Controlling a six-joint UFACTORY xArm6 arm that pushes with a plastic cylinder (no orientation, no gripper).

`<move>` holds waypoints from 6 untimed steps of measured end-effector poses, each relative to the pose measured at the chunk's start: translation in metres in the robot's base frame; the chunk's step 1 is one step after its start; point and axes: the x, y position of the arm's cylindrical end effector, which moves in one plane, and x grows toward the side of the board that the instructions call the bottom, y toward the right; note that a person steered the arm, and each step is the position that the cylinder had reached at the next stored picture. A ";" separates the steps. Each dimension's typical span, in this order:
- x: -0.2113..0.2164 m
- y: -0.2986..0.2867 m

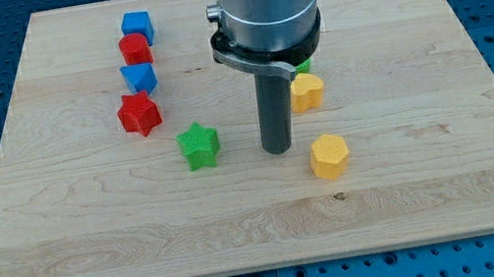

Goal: Push the green star to the bottom of red star

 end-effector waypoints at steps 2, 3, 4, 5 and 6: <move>0.000 -0.033; 0.000 -0.057; 0.000 -0.071; -0.003 -0.082; -0.007 -0.095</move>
